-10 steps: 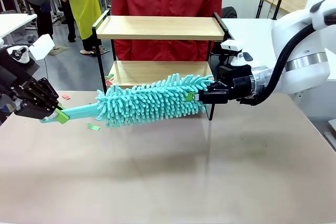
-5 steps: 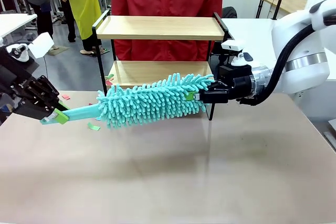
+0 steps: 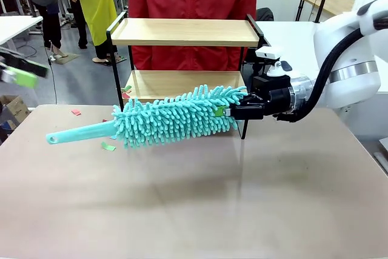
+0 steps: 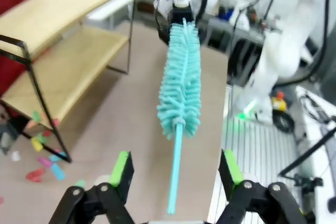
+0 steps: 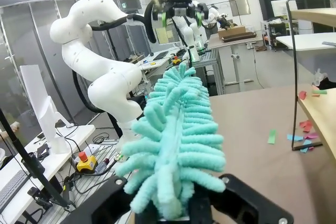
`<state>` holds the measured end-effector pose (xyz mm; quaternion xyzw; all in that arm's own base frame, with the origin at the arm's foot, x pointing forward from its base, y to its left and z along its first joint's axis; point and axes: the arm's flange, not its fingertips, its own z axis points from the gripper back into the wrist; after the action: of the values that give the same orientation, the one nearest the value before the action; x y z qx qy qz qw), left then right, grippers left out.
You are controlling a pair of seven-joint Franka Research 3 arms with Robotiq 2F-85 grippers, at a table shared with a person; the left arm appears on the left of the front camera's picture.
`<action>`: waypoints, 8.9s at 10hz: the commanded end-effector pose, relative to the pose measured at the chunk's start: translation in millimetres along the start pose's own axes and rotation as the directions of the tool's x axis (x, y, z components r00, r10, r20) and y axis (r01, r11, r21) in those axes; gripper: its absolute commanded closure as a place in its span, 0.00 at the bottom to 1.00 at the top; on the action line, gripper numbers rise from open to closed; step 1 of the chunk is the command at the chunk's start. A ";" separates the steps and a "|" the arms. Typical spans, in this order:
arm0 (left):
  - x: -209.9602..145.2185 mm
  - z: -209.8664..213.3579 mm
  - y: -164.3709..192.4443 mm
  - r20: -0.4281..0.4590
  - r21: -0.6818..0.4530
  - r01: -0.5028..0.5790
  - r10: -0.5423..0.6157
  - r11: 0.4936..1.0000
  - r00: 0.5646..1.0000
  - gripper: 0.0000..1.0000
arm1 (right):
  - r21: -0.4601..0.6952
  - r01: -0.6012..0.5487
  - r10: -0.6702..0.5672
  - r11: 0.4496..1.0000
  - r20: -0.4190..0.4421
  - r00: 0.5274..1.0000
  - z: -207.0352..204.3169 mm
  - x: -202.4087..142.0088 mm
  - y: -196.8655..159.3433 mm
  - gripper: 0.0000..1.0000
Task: Clean the shelf.
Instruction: Hand the Duster back to the human.
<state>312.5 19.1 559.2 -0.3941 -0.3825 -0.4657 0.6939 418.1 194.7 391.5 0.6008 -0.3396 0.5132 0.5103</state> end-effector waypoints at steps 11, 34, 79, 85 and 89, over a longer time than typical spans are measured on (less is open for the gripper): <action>-39.4 74.8 24.5 0.215 0.026 0.060 -0.064 0.998 0.974 0.00 | -0.101 -0.157 0.177 0.982 0.230 0.957 24.9 51.1 39.2 0.84; -39.4 74.8 24.5 0.215 0.026 0.060 -0.064 0.998 0.974 0.00 | -0.976 0.193 0.205 0.098 0.209 0.956 245.4 -68.4 190.9 0.84; -39.4 74.8 24.5 0.215 0.026 0.060 -0.064 0.998 0.974 0.00 | -0.795 0.522 0.503 0.309 0.602 0.620 403.1 142.1 243.1 0.00; -39.4 74.8 24.5 0.215 0.026 0.060 -0.064 0.998 0.974 0.00 | -0.795 0.522 0.503 0.309 0.602 0.620 403.1 142.1 243.1 0.00; -39.4 74.8 24.5 0.215 0.026 0.060 -0.064 0.998 0.974 0.00 | -0.795 0.522 0.503 0.309 0.602 0.620 403.1 142.1 243.1 0.00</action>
<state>312.1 107.9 545.2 -0.4156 -0.4630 -0.4431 0.6454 336.9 -238.7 614.4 0.3443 -0.7477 -0.1210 0.5548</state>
